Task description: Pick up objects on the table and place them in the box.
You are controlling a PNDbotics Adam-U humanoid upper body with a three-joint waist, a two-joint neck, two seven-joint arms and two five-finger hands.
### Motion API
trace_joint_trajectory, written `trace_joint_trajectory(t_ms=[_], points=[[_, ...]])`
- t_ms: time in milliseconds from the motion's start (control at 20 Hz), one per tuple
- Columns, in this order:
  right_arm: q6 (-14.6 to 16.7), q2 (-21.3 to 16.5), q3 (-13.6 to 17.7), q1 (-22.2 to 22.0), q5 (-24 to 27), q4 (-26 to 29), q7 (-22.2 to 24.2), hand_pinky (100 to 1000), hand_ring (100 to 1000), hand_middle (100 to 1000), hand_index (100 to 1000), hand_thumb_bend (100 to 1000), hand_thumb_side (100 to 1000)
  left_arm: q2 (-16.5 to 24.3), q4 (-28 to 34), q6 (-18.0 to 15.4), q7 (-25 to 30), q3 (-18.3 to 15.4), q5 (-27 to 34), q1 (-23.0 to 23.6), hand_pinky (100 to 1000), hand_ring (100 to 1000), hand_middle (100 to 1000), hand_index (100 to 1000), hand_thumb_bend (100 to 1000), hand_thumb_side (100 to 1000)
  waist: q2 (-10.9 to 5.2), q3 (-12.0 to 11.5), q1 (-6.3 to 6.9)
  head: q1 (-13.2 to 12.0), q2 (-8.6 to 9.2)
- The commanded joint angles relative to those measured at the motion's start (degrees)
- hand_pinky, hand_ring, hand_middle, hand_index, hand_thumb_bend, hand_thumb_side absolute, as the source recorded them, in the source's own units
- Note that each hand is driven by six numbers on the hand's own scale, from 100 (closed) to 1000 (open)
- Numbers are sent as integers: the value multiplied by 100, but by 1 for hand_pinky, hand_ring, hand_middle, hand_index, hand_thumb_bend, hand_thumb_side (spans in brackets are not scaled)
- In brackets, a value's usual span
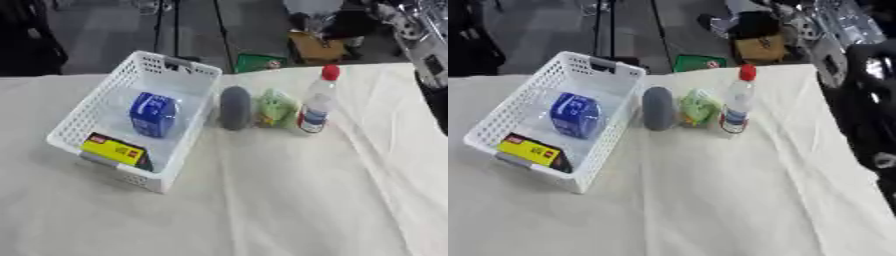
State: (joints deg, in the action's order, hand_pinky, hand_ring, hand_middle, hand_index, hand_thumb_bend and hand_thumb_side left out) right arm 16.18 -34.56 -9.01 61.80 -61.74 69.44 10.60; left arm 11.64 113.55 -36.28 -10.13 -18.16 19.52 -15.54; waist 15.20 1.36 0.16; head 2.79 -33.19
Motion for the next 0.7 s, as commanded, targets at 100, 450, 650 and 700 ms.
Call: trace_joint_trajectory(t_ms=[100,450,650,700], points=[[-186,-430,218,-167,189,355,-34,930,992,913,1000,509,1000,119,104,31,-1,-20,-54,-55,714,676,769,740,100,688,-93,22,-24,-40,40],[-349,-561,382,-645,493,468,6,932,999,899,1000,576,1000,133,104,50,-24,-21,-65,-87,714,676,769,740,100,689,-90,35,-54,-68,75],[-406,-566,436,-826,676,515,-12,933,1000,893,1000,599,1000,136,104,51,-31,-17,-62,-99,714,676,769,740,100,691,-88,10,-53,-65,92],[-429,-561,454,-862,703,525,-24,934,1000,886,1000,622,1000,134,104,51,-31,-16,-61,-100,714,676,770,740,100,689,-85,5,-52,-63,97]])
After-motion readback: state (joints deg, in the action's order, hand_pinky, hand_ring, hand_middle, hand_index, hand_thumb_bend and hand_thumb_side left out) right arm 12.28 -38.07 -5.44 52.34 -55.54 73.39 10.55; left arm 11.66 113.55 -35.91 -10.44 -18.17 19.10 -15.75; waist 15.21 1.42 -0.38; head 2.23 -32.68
